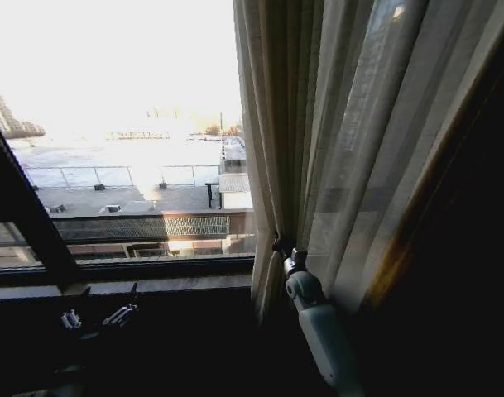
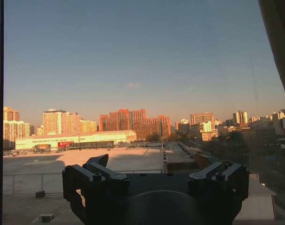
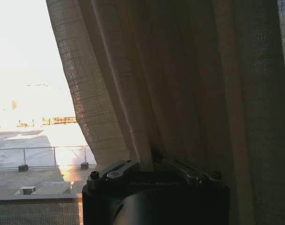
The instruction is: Open the curtains by pulling them apart, changing their state from closed to fully open.
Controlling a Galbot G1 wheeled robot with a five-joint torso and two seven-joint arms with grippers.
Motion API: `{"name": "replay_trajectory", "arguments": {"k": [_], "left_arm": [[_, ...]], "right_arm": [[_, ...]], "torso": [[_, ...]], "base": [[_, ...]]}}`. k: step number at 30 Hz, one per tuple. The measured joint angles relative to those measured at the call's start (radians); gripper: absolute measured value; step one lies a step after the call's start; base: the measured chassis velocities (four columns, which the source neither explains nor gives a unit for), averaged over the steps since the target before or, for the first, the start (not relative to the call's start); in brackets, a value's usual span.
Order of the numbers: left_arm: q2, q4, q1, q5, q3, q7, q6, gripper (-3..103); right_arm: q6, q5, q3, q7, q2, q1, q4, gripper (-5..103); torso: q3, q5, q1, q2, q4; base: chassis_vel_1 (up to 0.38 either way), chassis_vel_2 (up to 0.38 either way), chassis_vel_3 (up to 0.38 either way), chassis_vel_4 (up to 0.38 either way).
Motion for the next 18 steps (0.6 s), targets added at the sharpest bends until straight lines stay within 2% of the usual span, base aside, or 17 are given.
{"name": "replay_trajectory", "arguments": {"k": [18], "left_arm": [[-0.002,0.000,0.000,0.000,0.002,0.000,-0.009,100]], "right_arm": [[0.020,-0.011,0.001,-0.001,-0.012,-0.013,0.013,0]], "torso": [[0.000,-0.0003,0.000,0.000,0.0000]], "base": [[-0.346,-0.358,0.343,0.350]]}}
